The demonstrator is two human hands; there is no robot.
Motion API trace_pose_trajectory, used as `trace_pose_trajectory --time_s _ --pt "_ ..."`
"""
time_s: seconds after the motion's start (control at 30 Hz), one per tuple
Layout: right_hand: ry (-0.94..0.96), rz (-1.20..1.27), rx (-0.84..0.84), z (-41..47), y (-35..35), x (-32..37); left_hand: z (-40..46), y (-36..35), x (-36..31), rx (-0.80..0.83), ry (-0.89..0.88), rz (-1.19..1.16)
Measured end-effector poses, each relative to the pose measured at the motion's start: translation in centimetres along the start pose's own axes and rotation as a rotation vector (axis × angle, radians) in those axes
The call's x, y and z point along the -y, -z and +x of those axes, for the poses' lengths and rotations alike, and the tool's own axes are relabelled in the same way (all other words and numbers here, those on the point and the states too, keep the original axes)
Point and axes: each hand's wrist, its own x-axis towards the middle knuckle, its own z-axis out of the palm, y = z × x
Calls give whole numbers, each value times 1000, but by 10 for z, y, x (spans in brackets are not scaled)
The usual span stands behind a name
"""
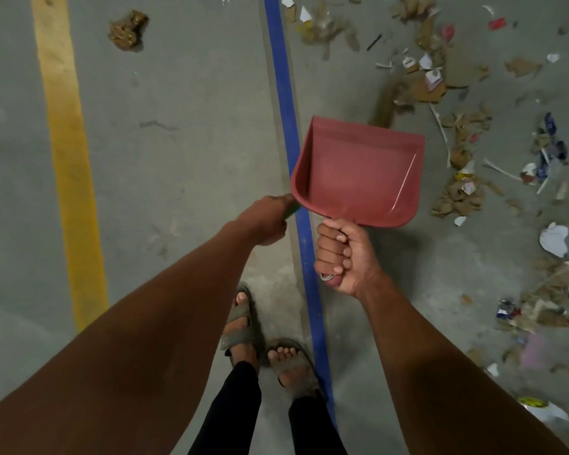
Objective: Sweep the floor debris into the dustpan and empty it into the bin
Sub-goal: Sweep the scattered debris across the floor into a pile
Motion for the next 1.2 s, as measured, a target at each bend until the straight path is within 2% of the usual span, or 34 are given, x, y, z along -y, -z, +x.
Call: trace_pose_trajectory --time_s 0.1,0.23,0.37,0.47,0.57,0.63,0.77,0.9,0.97,1.07,1.2 --pt "15 0 -16 -5 -1 2 -3 -10 4 28 -92 74" --pt "24 -6 1 -6 -8 5 -31 -16 16 -177 -55 -18" --pt "21 -11 22 1 -17 3 -53 -17 43 -407 192 -114" --pt "9 -13 28 7 -20 1 -56 -10 55 -516 425 -193" --pt "-7 -22 38 12 -21 0 -45 0 51 -521 643 -363" --pt "-12 -35 29 14 -22 -1 -35 3 44 -453 698 -451" --pt "-13 -52 -4 14 -23 -3 -15 2 27 -277 447 -326" --pt "-28 -75 1 20 -24 1 1 9 24 30 119 -71" --pt "-46 -70 32 26 -28 3 0 12 30 116 -5 22" --pt "-50 -86 9 35 -40 2 -17 15 45 63 -77 35" --pt "-69 -103 9 56 -63 -6 -54 15 86 -237 40 -150"
